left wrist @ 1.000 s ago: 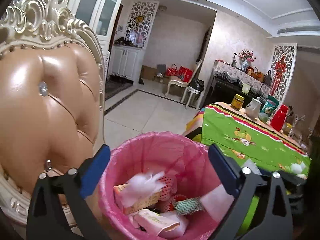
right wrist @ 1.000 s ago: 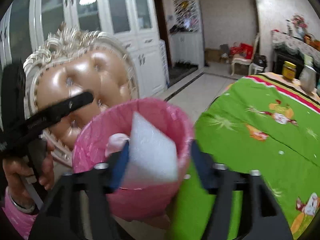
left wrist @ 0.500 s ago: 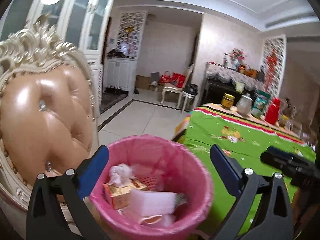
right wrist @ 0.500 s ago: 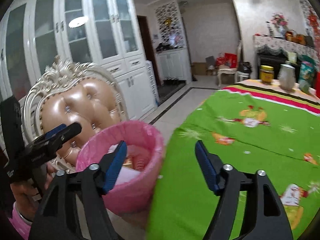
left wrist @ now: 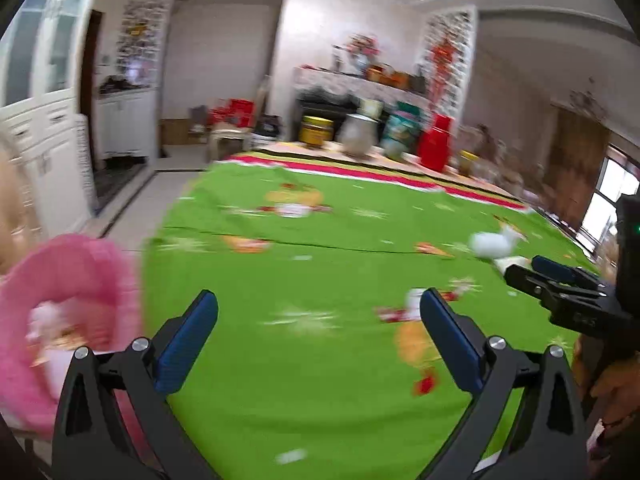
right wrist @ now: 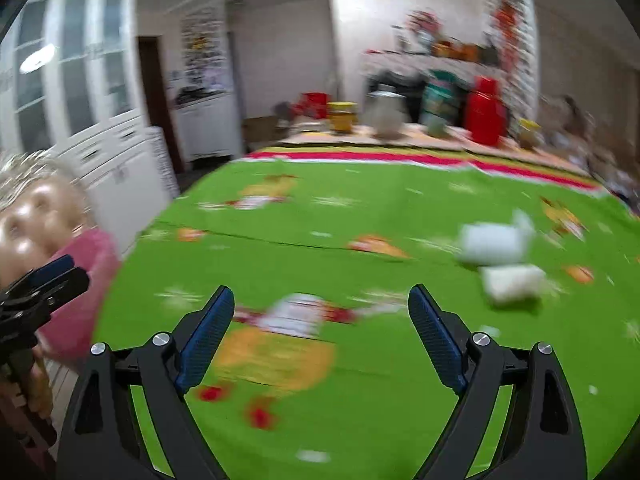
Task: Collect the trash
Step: 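Grasp a white foam block with the left tool while the right tool grasps a wrapped tissue pack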
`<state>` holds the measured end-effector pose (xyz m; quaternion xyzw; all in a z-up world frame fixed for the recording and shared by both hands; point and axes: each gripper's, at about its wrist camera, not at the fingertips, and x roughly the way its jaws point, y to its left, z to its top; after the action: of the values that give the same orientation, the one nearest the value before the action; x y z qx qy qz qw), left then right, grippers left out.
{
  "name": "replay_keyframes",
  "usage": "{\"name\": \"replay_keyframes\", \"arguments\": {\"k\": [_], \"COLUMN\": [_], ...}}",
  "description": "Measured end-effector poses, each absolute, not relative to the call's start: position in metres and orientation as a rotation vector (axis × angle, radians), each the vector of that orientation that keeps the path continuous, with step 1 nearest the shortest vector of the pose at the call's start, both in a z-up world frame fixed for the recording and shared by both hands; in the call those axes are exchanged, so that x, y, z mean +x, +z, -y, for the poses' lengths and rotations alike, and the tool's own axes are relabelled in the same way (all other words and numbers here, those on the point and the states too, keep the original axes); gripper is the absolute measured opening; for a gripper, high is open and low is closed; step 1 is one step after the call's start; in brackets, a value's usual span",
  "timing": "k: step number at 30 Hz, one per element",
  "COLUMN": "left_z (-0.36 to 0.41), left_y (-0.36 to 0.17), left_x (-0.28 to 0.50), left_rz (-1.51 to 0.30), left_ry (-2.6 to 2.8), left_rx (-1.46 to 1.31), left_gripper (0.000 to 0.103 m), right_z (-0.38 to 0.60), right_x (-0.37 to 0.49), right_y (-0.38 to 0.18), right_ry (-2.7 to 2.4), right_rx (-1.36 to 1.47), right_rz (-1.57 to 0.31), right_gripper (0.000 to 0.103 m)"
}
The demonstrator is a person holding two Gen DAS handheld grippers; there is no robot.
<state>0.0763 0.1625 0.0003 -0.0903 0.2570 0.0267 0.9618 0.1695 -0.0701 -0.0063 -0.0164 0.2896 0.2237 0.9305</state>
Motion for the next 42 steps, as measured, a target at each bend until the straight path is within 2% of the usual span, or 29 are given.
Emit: {"name": "replay_keyframes", "arguments": {"k": [6, 10, 15, 28, 31, 32, 33, 35, 42], "left_z": [-0.087, -0.052, -0.036, -0.026, -0.013, -0.009, -0.006, 0.000, 0.048], "left_y": [-0.009, -0.015, -0.019, -0.028, -0.038, -0.042, -0.045, -0.050, -0.058], "left_x": [0.155, 0.198, 0.215, 0.258, 0.281, 0.291, 0.299, 0.313, 0.341], "left_rz": [-0.563, -0.586, -0.600, -0.713, -0.763, -0.782, -0.795, -0.813, -0.838], "left_ry": [-0.053, -0.054, -0.045, -0.024, -0.055, -0.062, -0.063, -0.063, -0.129], "left_rx": [-0.196, -0.205, -0.220, -0.010, 0.004, -0.002, -0.010, -0.036, -0.024], "left_gripper": [0.098, 0.098, 0.098, 0.098, 0.098, 0.098, 0.098, 0.098, 0.098], "right_z": [0.159, 0.183, 0.189, 0.181, 0.186, 0.188, 0.190, 0.198, 0.257], "right_x": [0.219, 0.247, 0.284, 0.325, 0.329, 0.330, 0.329, 0.322, 0.305], "right_y": [-0.032, -0.042, -0.055, -0.073, -0.076, -0.076, -0.076, -0.069, -0.043], "right_ry": [0.283, 0.243, 0.223, 0.210, 0.228, 0.229, 0.232, 0.217, 0.195], "right_rx": [-0.005, -0.007, -0.018, -0.045, -0.018, -0.011, -0.002, -0.009, 0.155], "right_rz": [-0.686, -0.733, -0.796, -0.871, -0.893, -0.896, -0.889, -0.844, -0.785], "right_gripper": [0.084, 0.084, 0.084, 0.083, 0.071, 0.071, 0.064, 0.059, 0.057]}}
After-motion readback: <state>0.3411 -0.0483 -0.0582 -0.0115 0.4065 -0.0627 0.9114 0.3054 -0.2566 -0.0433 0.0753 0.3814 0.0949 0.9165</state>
